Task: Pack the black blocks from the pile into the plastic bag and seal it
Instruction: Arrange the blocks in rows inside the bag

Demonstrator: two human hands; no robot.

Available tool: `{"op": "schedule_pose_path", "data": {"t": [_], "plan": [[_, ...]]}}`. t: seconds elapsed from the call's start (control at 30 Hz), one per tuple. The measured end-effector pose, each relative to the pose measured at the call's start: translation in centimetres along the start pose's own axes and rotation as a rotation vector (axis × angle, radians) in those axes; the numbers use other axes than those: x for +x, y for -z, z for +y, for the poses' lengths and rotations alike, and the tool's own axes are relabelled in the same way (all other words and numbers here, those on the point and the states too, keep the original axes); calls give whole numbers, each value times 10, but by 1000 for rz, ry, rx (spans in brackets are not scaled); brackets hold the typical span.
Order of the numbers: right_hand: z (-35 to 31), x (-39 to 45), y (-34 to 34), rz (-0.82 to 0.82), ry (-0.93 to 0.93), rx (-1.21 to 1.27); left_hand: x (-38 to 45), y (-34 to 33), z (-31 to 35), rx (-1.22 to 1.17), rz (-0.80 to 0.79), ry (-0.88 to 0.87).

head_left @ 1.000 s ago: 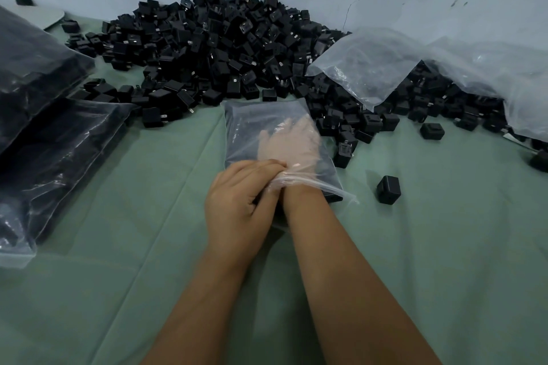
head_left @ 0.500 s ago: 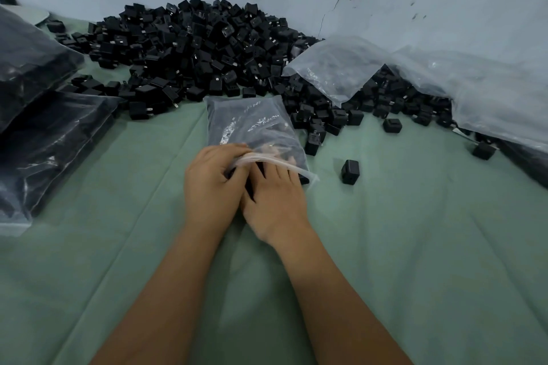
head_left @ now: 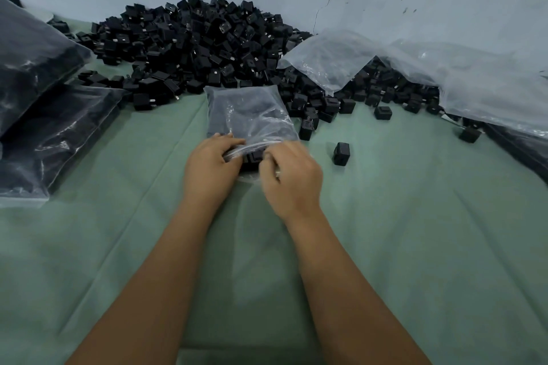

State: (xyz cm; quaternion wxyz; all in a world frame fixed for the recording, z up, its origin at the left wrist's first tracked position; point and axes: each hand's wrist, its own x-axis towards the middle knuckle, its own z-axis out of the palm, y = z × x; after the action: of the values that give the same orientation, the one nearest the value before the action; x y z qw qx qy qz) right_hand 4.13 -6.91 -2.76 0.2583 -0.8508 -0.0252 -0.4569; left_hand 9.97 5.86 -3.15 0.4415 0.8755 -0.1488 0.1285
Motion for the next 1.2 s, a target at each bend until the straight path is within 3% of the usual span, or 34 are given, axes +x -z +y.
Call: {"op": "schedule_pose_path", "data": {"t": [0.07, 0.13, 0.27, 0.33, 0.6, 0.7, 0.83, 0.97, 1.03, 1.2], "plan": [[10, 2, 11, 141, -178, 20, 2, 0, -2, -3, -9, 15], [23, 4, 22, 182, -359, -82, 2, 1, -3, -23, -19, 12], [52, 8, 36, -49, -801, -174, 5, 5, -5, -97, -55, 85], [60, 7, 36, -145, -849, -193, 7, 9, -9, -168, -105, 134], [35, 6, 23, 70, -721, 228, -3, 15, -15, -463, -148, 129], [17, 3, 21, 85, -466, 153, -5, 18, -16, -577, -95, 137], [-9, -8, 16, -9, -141, 134, -2, 18, -15, -662, -68, 128], [-23, -10, 4, -193, 11, -6, 3, 11, -12, -587, 41, 179], [-21, -9, 0, -246, 34, -82, 3, 8, -13, -572, 69, 202], [-13, -7, -3, -288, -141, -141, -1, 9, -12, -637, 30, 144]]}}
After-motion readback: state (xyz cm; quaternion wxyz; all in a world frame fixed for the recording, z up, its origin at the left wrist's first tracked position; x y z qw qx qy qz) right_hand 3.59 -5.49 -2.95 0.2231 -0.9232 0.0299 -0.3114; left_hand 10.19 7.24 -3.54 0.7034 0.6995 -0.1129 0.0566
